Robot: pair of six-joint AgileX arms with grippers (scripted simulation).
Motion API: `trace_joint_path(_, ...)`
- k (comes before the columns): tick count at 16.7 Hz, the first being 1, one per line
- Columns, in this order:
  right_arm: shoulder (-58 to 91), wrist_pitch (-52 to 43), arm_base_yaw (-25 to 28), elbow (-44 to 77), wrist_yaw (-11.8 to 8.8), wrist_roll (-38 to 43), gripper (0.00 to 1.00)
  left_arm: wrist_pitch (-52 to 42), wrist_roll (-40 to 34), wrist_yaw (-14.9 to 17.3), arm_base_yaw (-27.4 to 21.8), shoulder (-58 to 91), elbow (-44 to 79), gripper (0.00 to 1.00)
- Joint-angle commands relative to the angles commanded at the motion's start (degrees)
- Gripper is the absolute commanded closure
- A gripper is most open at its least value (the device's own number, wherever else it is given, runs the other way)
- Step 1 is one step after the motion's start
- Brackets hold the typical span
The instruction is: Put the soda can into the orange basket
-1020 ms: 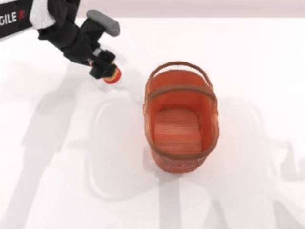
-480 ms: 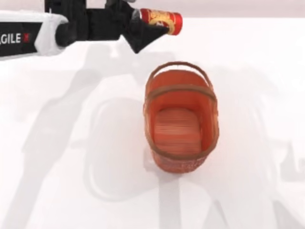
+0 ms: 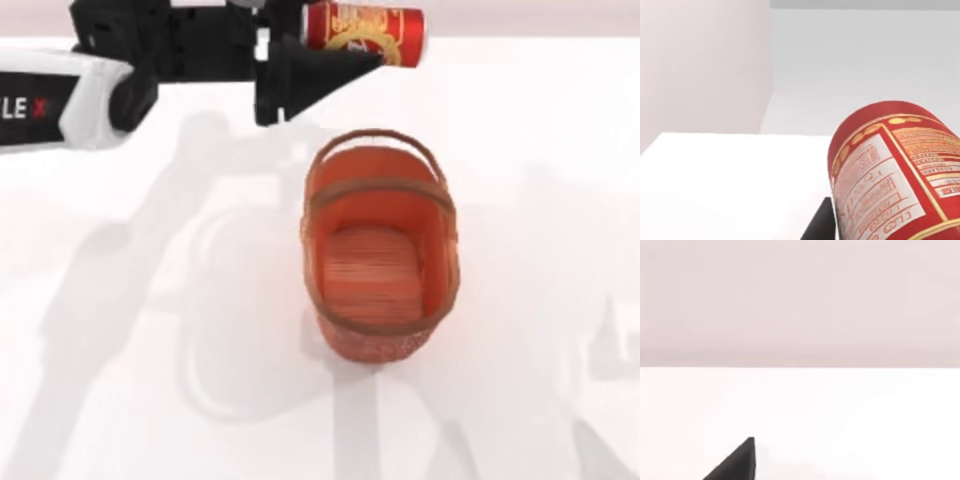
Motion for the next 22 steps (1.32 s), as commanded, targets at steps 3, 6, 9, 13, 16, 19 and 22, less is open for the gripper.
trace_joint_path(3, 0.00, 0.00, 0.00, 0.00, 0.00, 0.00, 0.00, 0.72, -0.28, 0.61, -0.05, -0.30, -0.36, 1.00)
trace_joint_path(6, 0.00, 0.00, 0.00, 0.00, 0.00, 0.00, 0.00, 0.62, -0.14, 0.51, 0.28, -0.06, -0.14, 1.00)
trace_joint_path(9, 0.00, 0.00, 0.00, 0.00, 0.00, 0.00, 0.00, 2.96, -0.12, 0.69, 0.38, 1.82, -0.78, 1.00)
trace_joint_path(13, 0.00, 0.00, 0.00, 0.00, 0.00, 0.00, 0.00, 12.89, -0.27, 0.87, 0.89, 8.05, -3.60, 1.00)
trace_joint_path(16, 0.00, 0.00, 0.00, 0.00, 0.00, 0.00, 0.00, 19.03, -0.43, 0.79, 1.32, 12.11, -5.75, 1.00)
trace_joint_path(19, 0.00, 0.00, 0.00, 0.00, 0.00, 0.00, 0.00, 20.14, -0.47, 0.71, 1.45, 12.98, -6.31, 1.00)
trace_joint_path(22, 0.00, 0.00, 0.00, 0.00, 0.00, 0.00, 0.00, 20.14, -0.47, 0.71, 1.45, 12.98, -6.31, 0.92)
